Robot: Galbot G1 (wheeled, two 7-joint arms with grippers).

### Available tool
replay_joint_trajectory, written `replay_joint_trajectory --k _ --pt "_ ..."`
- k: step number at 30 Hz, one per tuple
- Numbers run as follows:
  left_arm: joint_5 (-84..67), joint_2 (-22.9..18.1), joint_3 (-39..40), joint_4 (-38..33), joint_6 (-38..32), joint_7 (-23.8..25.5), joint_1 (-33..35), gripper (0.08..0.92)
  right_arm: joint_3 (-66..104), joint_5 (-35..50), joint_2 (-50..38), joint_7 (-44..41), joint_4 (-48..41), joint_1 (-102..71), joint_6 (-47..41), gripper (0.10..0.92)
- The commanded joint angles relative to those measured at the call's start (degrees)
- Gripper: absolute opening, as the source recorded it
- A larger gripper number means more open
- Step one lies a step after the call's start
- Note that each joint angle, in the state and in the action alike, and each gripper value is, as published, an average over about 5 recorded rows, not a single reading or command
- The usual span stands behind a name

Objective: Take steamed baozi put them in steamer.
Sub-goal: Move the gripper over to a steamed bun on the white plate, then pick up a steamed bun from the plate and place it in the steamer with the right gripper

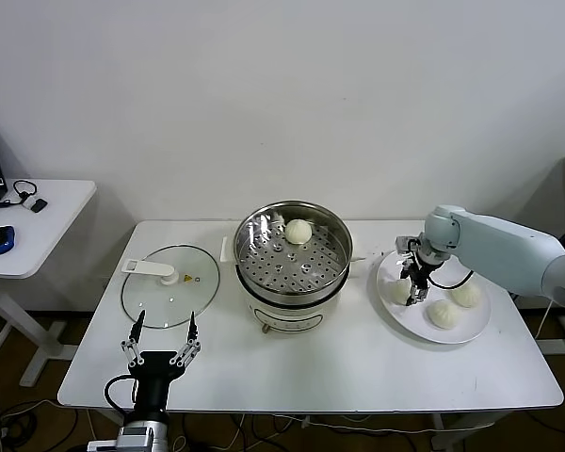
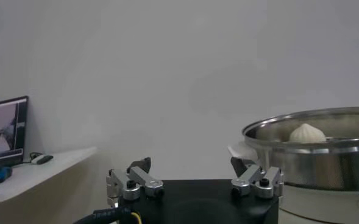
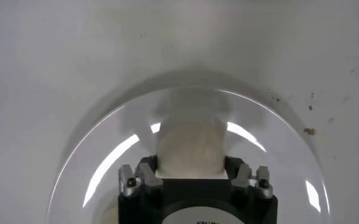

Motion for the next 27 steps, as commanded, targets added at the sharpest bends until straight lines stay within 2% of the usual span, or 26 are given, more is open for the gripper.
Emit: replay_joint_trajectory --k 1,6,15,22,27 --pt "0.0 0.0 0.0 -0.2 0.0 0.0 0.1 0.823 0.5 -0.3 0.1 0.1 0.2 0.0 0.0 0.641" --pt "0.0 0.1 0.0 -0.5 0.0 0.1 0.2 0.823 -3.4 1.5 -1.5 0.1 4.6 5.3 -0.4 0.612" --pt "0.0 0.5 0.5 -0.9 0.2 0.3 0.2 0.823 -20.0 11.9 -4.1 0.4 20.6 27.4 -2.4 0.619" --pt "-0.2 1.0 0.9 -1.0 0.3 1.0 0.2 0.823 -28.2 22.4 -1.1 1.5 30.9 42.0 -5.0 0.619" --pt "-0.4 1.2 1.2 -1.5 0.3 1.0 0.2 0.823 -28.9 29.8 2.7 2.0 33.8 47.9 -7.3 0.619"
